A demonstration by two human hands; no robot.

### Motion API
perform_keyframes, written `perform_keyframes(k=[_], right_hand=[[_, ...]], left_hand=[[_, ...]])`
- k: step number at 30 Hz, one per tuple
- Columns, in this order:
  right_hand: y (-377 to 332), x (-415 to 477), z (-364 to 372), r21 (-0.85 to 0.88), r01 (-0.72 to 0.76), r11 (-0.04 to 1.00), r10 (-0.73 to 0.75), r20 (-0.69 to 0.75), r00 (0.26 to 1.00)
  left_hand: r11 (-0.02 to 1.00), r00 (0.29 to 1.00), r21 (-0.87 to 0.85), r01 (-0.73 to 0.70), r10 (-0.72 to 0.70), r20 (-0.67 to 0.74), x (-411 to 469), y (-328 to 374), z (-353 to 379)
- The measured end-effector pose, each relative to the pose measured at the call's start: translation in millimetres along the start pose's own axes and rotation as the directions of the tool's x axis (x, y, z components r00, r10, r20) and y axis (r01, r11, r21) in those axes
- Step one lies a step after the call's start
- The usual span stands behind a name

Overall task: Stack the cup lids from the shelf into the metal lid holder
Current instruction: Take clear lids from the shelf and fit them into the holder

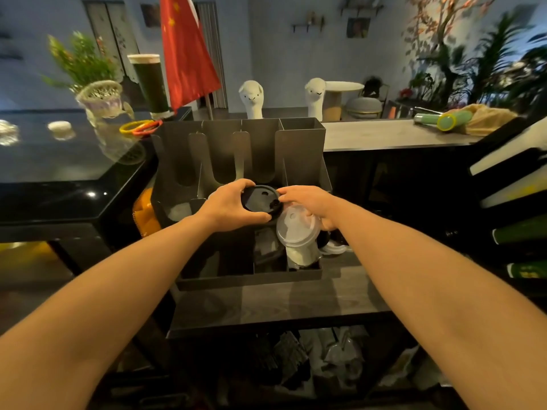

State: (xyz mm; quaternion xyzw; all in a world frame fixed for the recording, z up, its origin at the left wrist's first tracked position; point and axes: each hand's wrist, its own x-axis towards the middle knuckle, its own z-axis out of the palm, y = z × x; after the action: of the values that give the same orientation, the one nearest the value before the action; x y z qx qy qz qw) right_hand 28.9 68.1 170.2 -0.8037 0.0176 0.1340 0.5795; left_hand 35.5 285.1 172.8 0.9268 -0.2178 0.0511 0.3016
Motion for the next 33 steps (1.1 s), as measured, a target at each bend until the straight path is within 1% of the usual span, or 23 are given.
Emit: perform_keyframes(k=[2,5,9,13,15,17,19,23,28,31,33], right_hand=[[-5,2,-3,-0.038,0.032,0.999,-0.032,-0.011,0.999],[-16,4,-12,-0.136,0.051,0.989,-0.057,-0.043,0.997],[-27,11,-27,-0.328,0.061,0.943,-0.062,0.007,0.998],[-42,15,-26,-0.429,0.104,0.897,-0.08,0.073,0.994],[-48,19,-21,-0.475,0.111,0.873,-0.055,0.13,0.99],[-52,24,-17,-0.536,0.105,0.838,-0.001,0.19,0.982],[-56,30,-16,-0.616,0.085,0.783,0.073,0.226,0.971],[-61,38,-15,-0.762,0.045,0.646,0.176,0.207,0.962],[-64,46,-8,-0.868,0.037,0.495,0.215,0.163,0.963],[-66,49,-6,-0.923,0.039,0.384,0.222,0.133,0.966],[-66,52,-4,-0.942,0.042,0.334,0.23,0.125,0.965]], left_hand=[[0.998,1.0,0.061,0.01,-0.01,0.001,7,1,-1],[0.989,0.999,0.149,0.011,-0.004,-0.048,18,3,0],[0.961,0.994,0.269,0.063,-0.037,-0.101,36,3,2],[0.907,0.994,0.406,0.11,-0.09,-0.068,54,3,3],[0.882,0.992,0.455,0.125,-0.121,-0.038,62,4,4],[0.862,0.993,0.497,0.098,-0.115,0.003,69,6,6],[0.85,0.992,0.521,0.083,-0.123,0.042,74,7,11],[0.837,0.98,0.535,0.119,-0.187,0.074,83,5,19],[0.849,0.968,0.512,0.129,-0.221,0.121,88,-5,29],[0.858,0.967,0.492,0.149,-0.231,0.111,88,-9,35],[0.851,0.967,0.505,0.147,-0.231,0.107,88,-9,36]])
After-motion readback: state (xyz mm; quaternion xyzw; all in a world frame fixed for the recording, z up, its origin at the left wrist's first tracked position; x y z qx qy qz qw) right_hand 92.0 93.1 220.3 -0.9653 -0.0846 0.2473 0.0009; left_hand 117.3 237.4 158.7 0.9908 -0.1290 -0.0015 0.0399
